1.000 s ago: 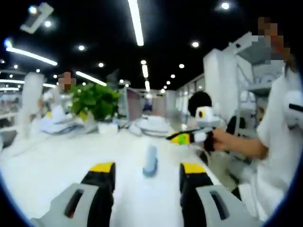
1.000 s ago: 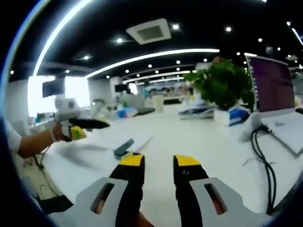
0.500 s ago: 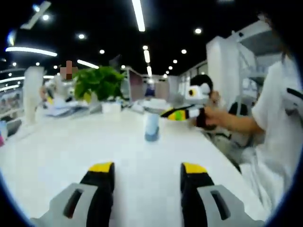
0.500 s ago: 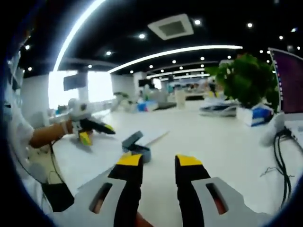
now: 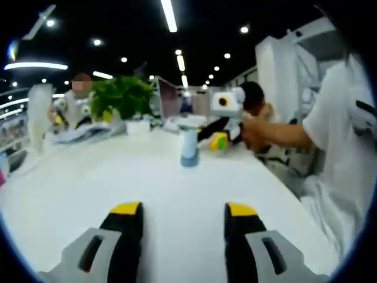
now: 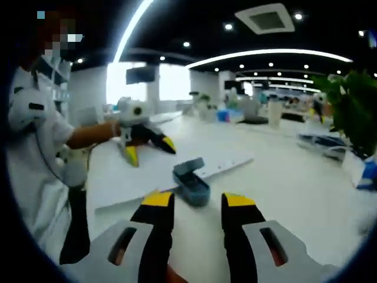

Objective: Pick up the paper insert the paper into the punch align the paper edges press the punch to punch holes

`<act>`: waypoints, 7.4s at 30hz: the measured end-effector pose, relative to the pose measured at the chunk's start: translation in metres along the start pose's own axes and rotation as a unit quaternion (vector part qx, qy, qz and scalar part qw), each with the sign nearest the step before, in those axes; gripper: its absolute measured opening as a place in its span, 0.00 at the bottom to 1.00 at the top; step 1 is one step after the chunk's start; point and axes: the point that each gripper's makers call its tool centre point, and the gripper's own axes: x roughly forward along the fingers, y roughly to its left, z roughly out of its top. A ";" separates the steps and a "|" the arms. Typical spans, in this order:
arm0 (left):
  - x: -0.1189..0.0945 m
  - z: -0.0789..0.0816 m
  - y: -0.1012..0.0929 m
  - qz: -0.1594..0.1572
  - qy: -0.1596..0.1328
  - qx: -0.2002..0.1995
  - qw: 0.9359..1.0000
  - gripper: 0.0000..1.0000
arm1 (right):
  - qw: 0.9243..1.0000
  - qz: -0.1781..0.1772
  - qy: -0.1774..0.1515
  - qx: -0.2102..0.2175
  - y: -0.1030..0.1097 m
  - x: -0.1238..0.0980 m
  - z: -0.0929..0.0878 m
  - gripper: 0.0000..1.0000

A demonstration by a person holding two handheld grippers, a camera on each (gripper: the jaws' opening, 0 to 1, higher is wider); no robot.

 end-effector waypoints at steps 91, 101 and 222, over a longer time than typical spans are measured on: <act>0.002 0.020 0.000 0.023 -0.013 0.050 0.998 0.54 | 0.998 -0.056 -0.011 0.030 0.001 -0.044 -0.008 0.27; 0.002 0.027 0.001 0.020 -0.032 0.027 0.999 0.53 | 0.969 -0.238 -0.006 0.068 -0.024 -0.052 -0.016 0.19; 0.090 0.096 -0.044 -0.073 -0.097 0.035 0.992 0.38 | 0.966 -0.246 -0.074 0.042 0.001 -0.069 0.053 0.21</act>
